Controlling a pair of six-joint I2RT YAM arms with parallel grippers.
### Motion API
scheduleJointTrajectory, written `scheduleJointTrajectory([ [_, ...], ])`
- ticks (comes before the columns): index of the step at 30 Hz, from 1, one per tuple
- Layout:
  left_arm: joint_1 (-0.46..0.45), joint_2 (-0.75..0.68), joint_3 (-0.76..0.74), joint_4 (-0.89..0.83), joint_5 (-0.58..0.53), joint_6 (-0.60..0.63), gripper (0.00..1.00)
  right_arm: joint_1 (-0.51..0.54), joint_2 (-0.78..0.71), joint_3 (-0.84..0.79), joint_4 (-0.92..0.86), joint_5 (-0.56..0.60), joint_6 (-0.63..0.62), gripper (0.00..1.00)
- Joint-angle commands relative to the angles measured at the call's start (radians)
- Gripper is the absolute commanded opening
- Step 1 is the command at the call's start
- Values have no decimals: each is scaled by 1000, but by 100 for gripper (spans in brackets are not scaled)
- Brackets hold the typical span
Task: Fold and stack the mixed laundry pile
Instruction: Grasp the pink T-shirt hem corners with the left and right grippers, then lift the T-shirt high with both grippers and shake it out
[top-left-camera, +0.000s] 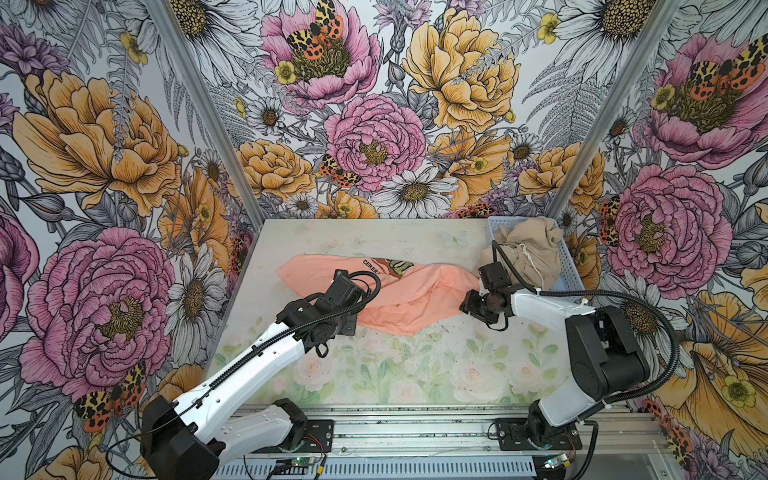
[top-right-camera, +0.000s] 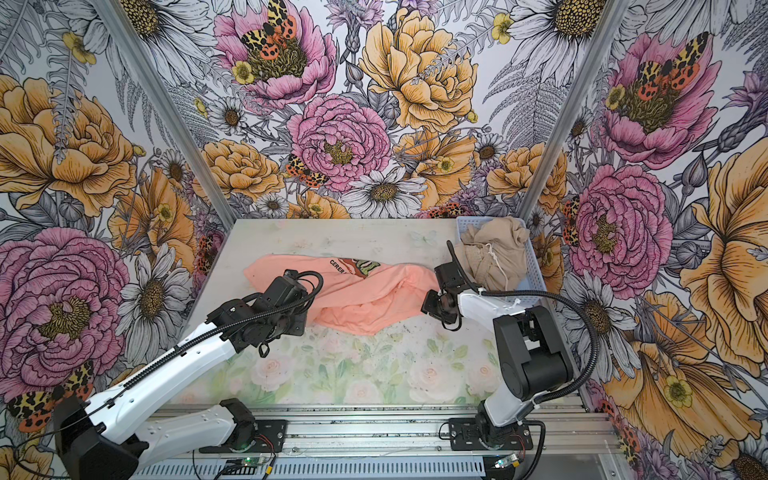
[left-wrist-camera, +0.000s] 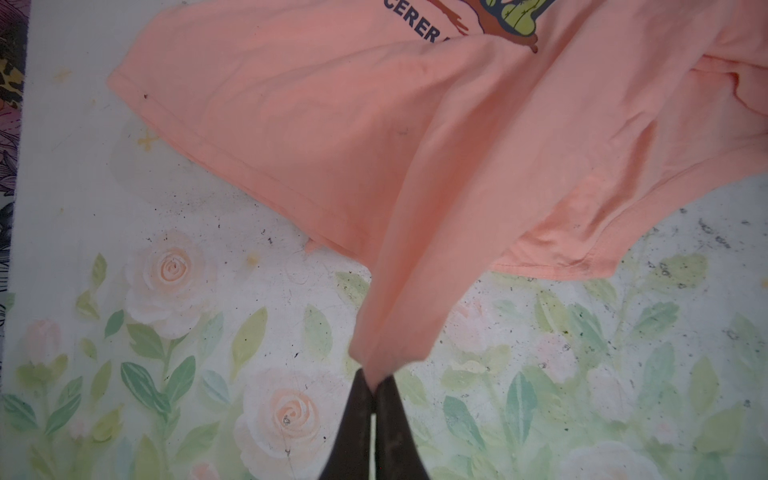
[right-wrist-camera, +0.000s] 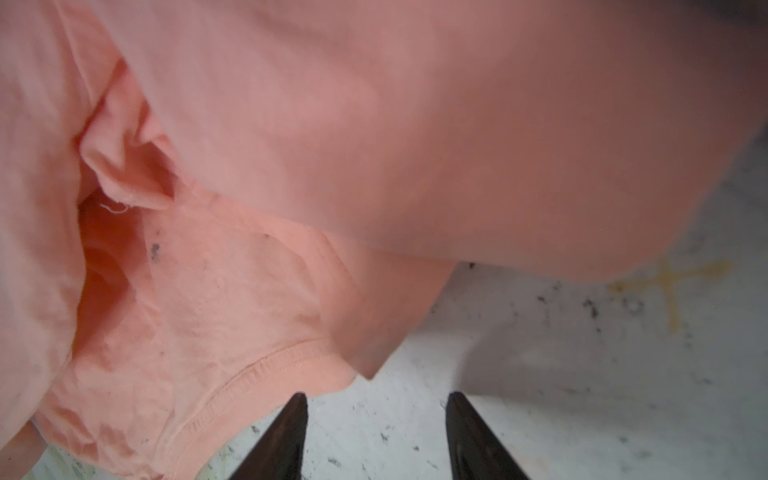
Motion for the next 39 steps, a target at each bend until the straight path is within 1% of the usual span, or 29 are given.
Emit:
scheduleJointTrajectory([
  [1,7,-22,-14,-5,-17,9,0,-13,12,-14,113,38,87,47],
  [10,10,-25,-29,3,-11,0,0,-29,41,-15,159,34,131,37],
  [13,10,-26,-29,4,-11,1,0,-31,47,-22,178,23,141,25],
  [22,14,-31,-27,3,-13,2,0,-35,12,-42,195,19,156,1],
  [25,28,-44,-18,1,-12,9,0,-38,-42,-38,176,3,156,0],
  [28,75,-73,4,0,6,29,0,-40,-132,-10,100,-1,138,0],
  [31,158,-112,43,1,29,67,0,-45,-244,60,-15,8,100,0],
  [34,247,-134,105,1,60,117,0,-54,-338,174,-146,16,44,0],
  [37,328,-140,190,1,99,162,0,-71,-394,302,-245,20,-3,0],
  [39,366,-136,252,1,118,186,0,-84,-419,391,-296,18,-29,0],
])
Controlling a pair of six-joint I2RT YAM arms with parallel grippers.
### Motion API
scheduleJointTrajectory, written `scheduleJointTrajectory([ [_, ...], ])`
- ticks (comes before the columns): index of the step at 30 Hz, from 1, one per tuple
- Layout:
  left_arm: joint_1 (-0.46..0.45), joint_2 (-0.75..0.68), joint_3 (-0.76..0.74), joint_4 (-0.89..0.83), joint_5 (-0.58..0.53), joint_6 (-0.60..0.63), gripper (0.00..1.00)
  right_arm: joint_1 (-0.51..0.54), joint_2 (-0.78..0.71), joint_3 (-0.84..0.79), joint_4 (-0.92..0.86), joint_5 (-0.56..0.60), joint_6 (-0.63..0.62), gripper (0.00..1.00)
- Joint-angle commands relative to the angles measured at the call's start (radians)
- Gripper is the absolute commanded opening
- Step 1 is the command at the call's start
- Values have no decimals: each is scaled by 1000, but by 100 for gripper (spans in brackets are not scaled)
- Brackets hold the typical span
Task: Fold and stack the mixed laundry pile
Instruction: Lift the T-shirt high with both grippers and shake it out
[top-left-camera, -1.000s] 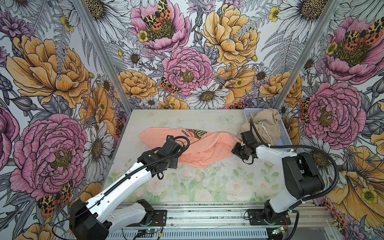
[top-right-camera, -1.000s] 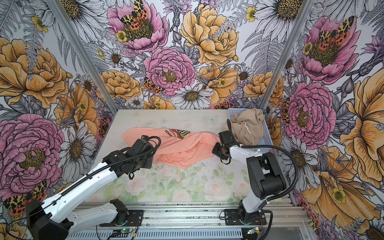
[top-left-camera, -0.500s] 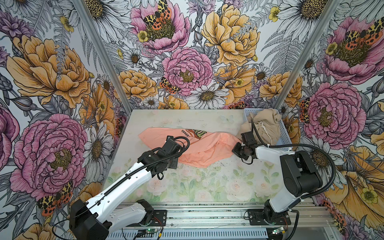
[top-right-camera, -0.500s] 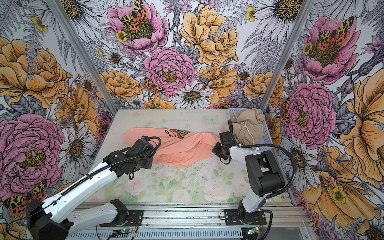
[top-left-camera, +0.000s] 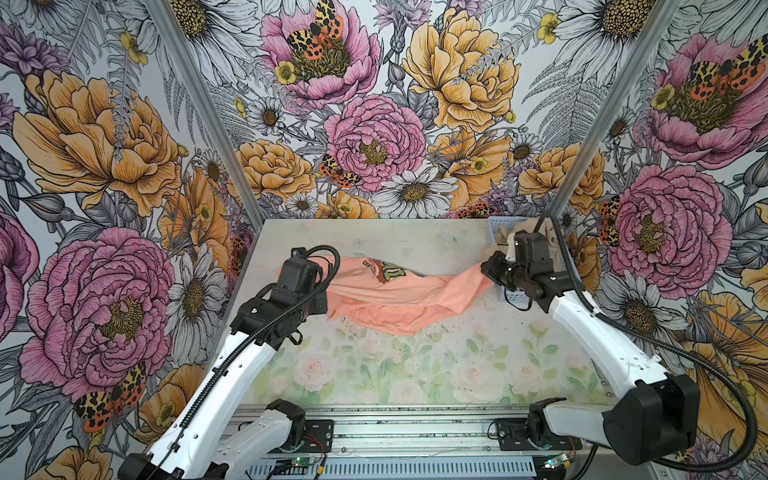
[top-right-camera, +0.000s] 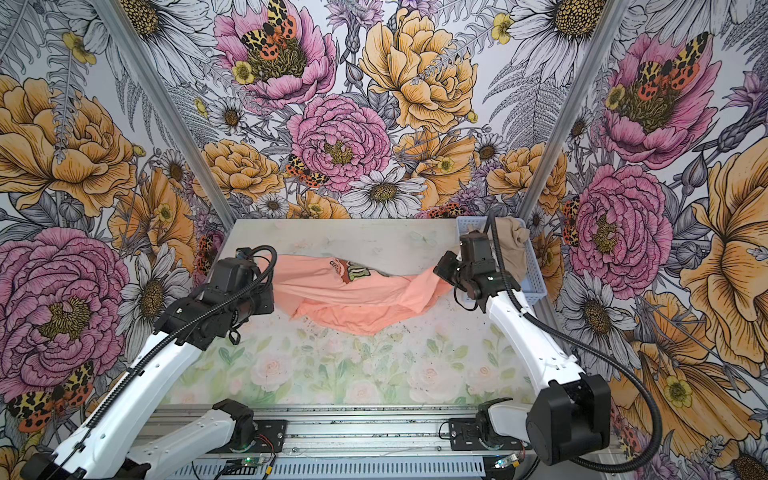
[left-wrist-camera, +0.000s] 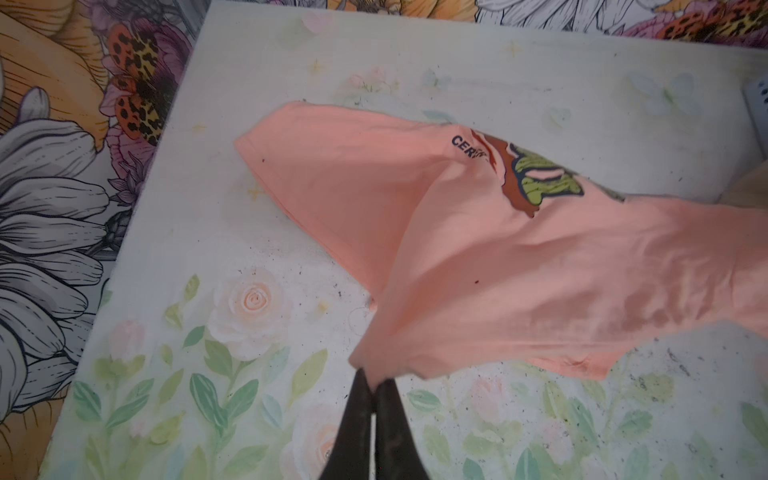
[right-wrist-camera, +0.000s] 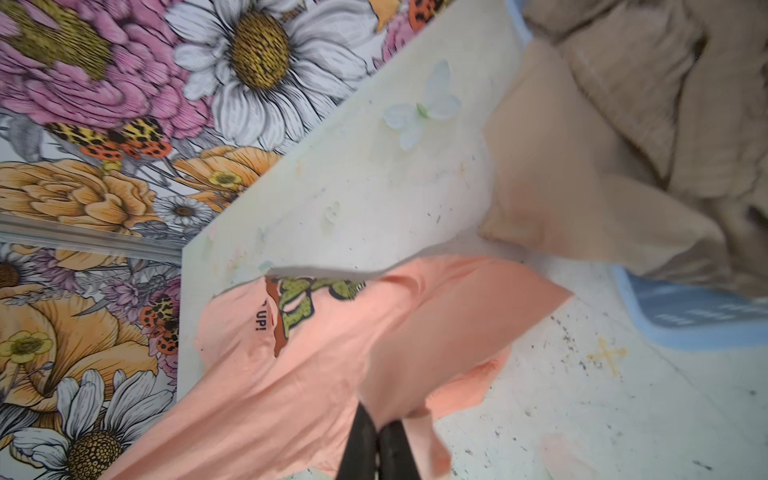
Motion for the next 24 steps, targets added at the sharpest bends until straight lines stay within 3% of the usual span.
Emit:
scheduleJointTrajectory([
  [1,59,-13,122,14,57,80,0,-23,-55,143,-144,7,-85,0],
  [16,110,106,787,56,16,227,0,-79,53,999,-243,-69,-179,0],
  [24,112,142,888,157,-52,313,0,-81,141,1245,-239,14,-259,0],
])
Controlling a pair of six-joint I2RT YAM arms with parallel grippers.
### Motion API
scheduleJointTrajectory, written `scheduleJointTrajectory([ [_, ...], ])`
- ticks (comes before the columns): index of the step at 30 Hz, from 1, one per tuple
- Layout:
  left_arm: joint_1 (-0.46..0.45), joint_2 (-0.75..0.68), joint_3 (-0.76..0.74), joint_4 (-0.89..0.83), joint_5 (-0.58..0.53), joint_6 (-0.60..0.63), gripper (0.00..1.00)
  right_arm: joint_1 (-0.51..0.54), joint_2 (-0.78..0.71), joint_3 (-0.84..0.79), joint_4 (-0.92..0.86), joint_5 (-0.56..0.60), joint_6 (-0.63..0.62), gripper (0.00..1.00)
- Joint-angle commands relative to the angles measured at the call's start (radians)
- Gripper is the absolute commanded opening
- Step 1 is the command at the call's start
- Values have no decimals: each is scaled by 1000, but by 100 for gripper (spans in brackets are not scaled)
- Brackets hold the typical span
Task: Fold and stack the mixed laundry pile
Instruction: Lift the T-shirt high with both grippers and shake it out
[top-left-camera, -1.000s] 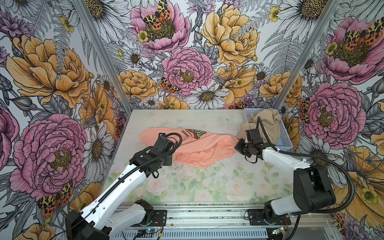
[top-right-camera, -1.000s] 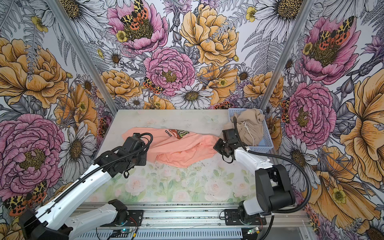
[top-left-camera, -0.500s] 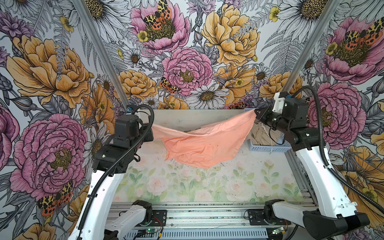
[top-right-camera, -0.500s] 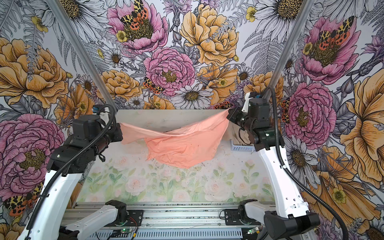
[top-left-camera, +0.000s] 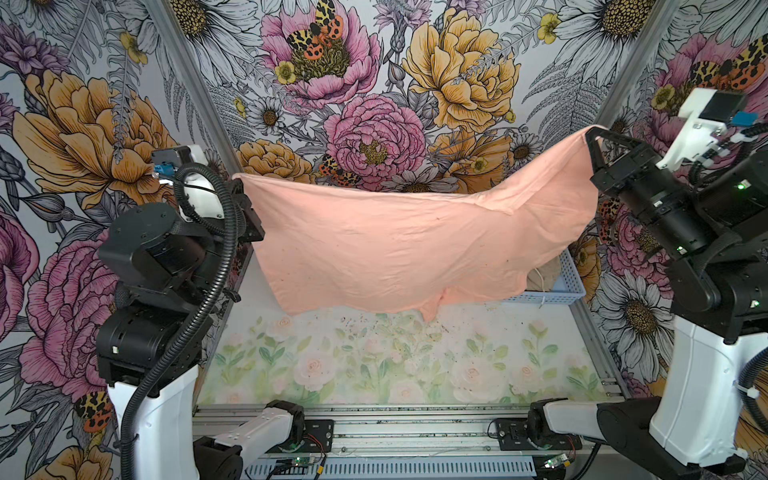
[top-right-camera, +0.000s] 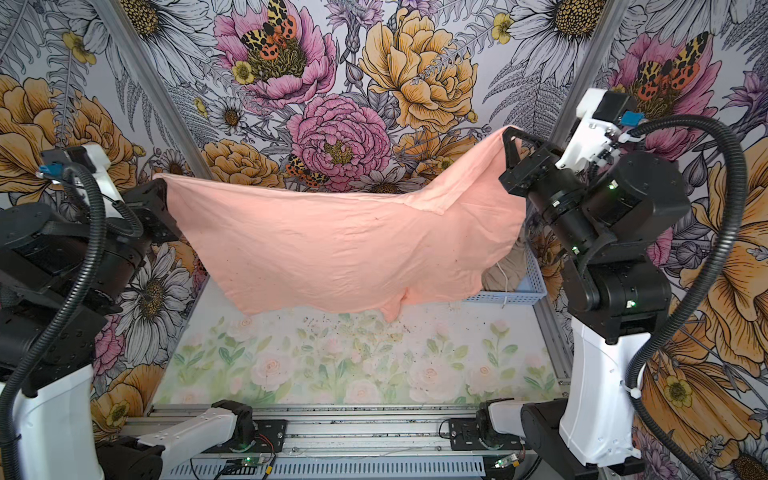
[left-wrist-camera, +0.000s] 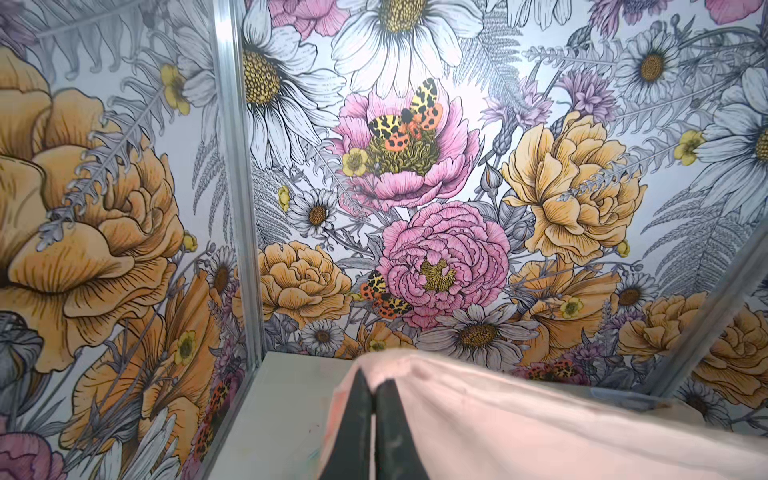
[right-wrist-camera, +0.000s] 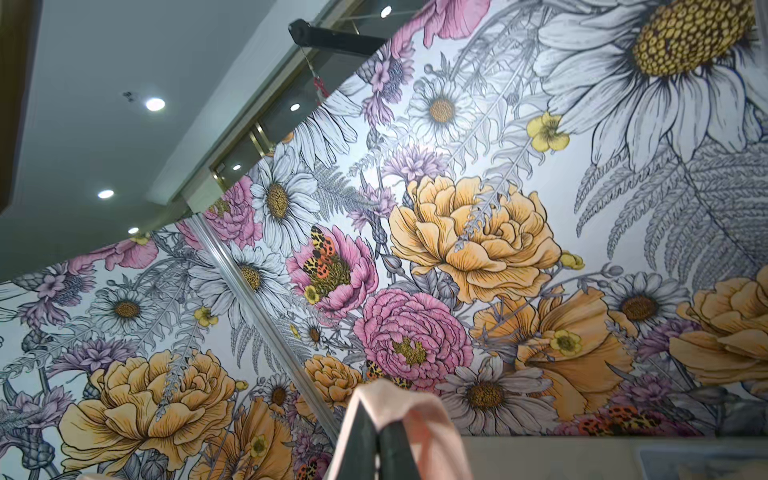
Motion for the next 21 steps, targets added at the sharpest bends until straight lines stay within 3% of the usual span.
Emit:
scheduleJointTrajectory([
  [1,13,32,-4,90,-54,67,0,-6,69,60,10,68,-82,0],
  [13,183,232,-55,326,73,55,0,-36,573,382,189,-87,-79,0],
  [21,261,382,17,471,143,38,0,-101,796,495,441,-147,74,0],
])
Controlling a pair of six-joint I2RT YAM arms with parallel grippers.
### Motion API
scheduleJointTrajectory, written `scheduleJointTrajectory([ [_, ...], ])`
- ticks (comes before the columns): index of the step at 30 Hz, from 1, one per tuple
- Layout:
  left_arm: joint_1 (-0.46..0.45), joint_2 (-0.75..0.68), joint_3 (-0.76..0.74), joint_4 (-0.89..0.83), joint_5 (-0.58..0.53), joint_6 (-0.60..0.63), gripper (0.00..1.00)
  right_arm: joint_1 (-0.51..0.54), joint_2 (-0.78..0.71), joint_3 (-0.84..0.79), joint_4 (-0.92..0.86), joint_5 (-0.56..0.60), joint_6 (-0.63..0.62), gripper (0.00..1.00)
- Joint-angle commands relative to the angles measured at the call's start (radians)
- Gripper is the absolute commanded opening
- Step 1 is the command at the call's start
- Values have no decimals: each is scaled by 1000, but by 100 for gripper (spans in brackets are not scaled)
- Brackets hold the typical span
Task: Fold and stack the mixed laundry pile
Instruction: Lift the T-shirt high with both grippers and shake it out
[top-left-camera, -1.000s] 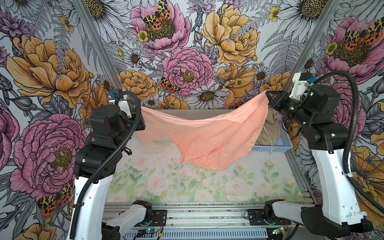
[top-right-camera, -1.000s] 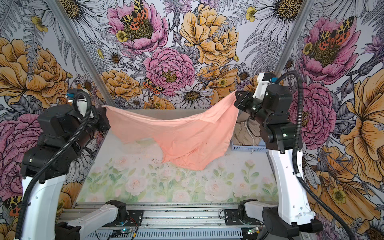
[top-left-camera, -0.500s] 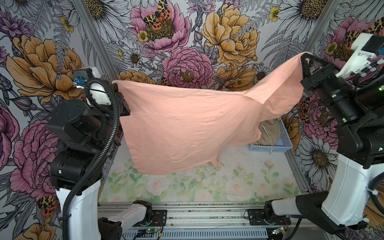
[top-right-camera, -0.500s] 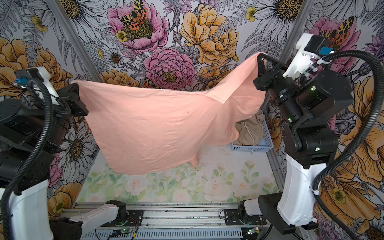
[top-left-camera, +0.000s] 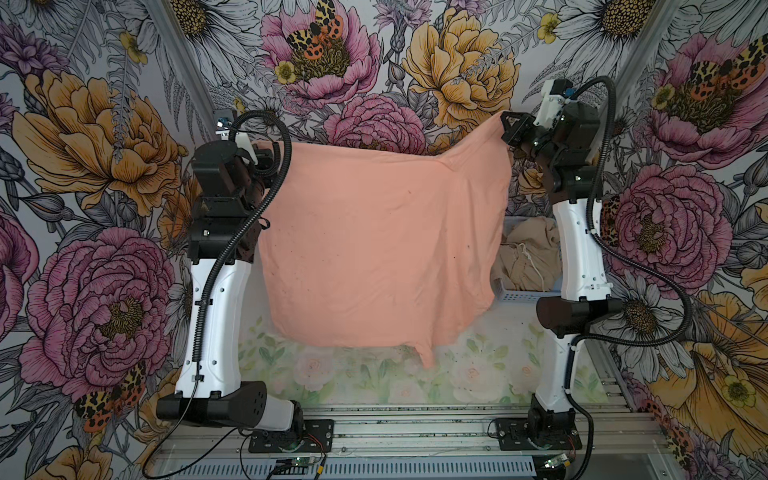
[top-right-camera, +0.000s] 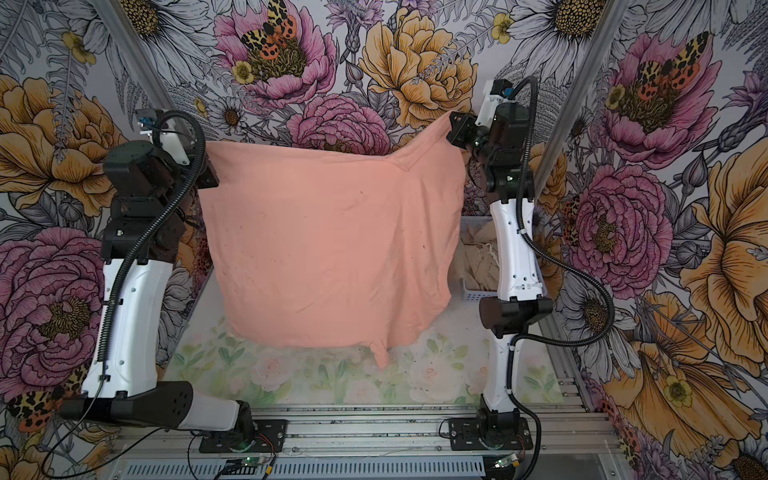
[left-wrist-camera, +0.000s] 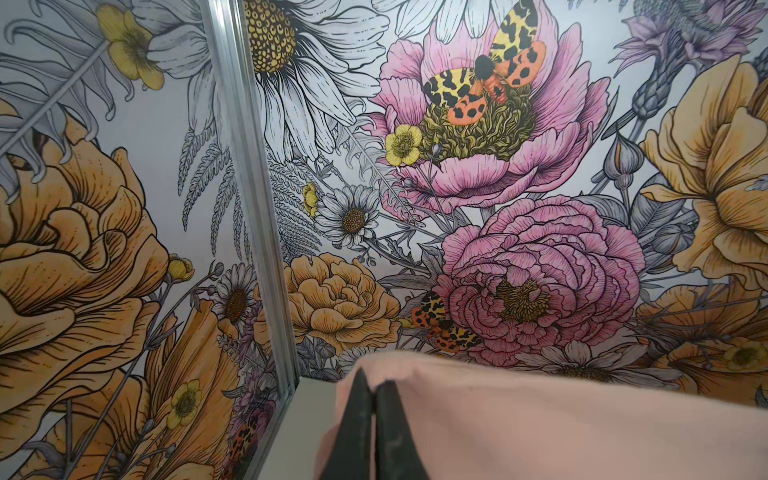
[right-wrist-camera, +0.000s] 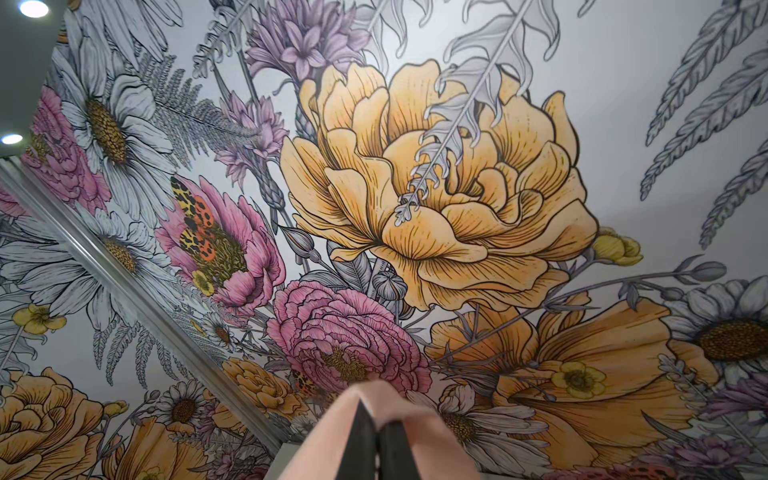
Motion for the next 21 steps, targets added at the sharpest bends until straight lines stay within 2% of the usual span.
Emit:
scheduleJointTrajectory([
  [1,43,39,94,123,49,-17,0,-41,-12,69,245,-22,96,0],
  [7,93,94,235,123,96,-17,0,-77,-30,74,409,-29,138,0],
  [11,111,50,220,134,123,-18,0,-99,-74,73,434,-71,115,0],
  [14,120,-24,130,142,151,-12,0,-124,-117,43,408,-146,107,0],
  [16,131,-96,18,158,168,-9,0,-133,-162,-17,366,-215,75,0],
  [19,157,-233,-196,181,193,-7,0,-135,-291,-241,337,-316,11,0],
  [21,183,-323,-335,179,206,-4,0,-132,-391,-419,342,-336,-37,0],
])
